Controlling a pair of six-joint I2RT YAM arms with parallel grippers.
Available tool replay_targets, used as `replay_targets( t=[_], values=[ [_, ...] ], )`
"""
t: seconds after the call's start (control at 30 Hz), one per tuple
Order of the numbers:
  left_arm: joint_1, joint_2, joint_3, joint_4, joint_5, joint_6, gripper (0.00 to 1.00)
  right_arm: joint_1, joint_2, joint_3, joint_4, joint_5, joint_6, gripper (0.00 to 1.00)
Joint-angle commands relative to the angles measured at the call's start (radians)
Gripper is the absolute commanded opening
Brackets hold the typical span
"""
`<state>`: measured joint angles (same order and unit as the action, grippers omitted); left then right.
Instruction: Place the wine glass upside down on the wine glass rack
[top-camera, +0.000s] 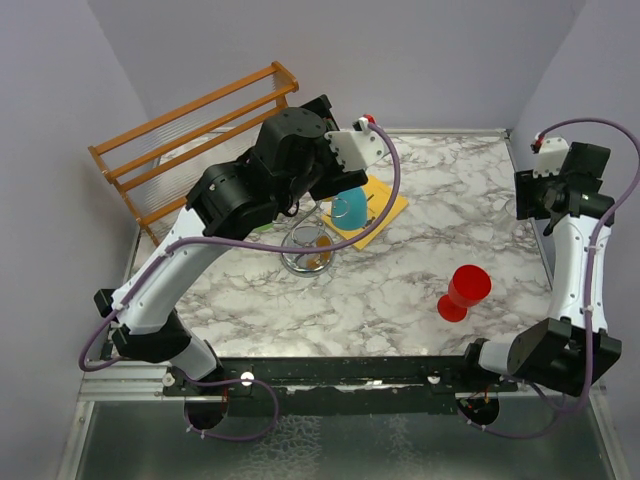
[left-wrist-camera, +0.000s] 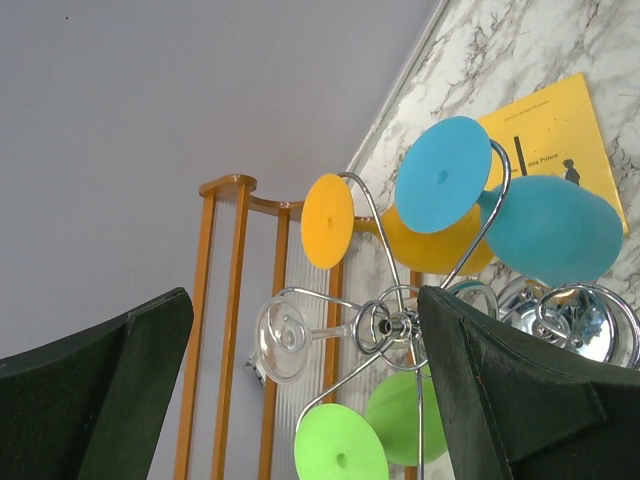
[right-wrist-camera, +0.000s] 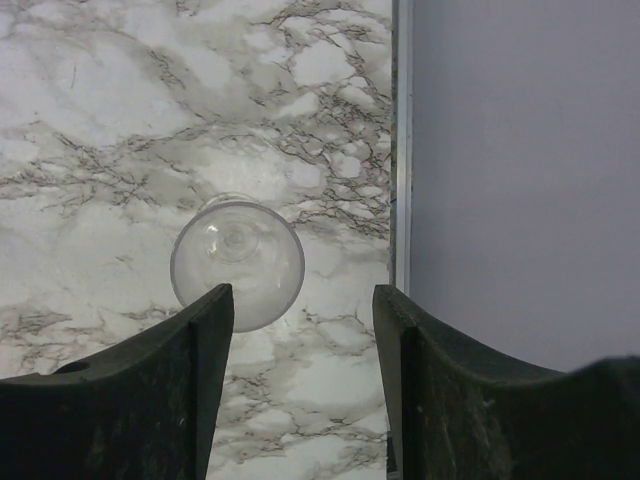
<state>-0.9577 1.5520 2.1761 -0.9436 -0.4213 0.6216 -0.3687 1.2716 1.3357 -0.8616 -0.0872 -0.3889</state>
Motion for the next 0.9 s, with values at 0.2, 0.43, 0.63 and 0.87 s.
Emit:
replay_targets(
  t=[0.2,0.43,0.63,0.87],
  values=[
    [0.011,0.017,0.028,0.011,-0.039,-0.002,0.98,-0.007,0.079,0.058,0.020,-0.013,0.003,0.43],
    [0.016,0.023,0.032,0.007,-0.040,-0.001,0.98,-0.006,0.120,0.072,0.017,-0.035,-0.003,0.33],
    [0.017,0.031,0.038,0.006,-0.036,-0.003,0.98,-0.007,0.145,0.074,0.019,-0.058,-0.003,0.24],
    [0.019,0.033,0.040,0.005,-0.036,-0.002,0.98,-0.007,0.159,0.096,0.012,-0.075,-0.007,0.13]
  ],
)
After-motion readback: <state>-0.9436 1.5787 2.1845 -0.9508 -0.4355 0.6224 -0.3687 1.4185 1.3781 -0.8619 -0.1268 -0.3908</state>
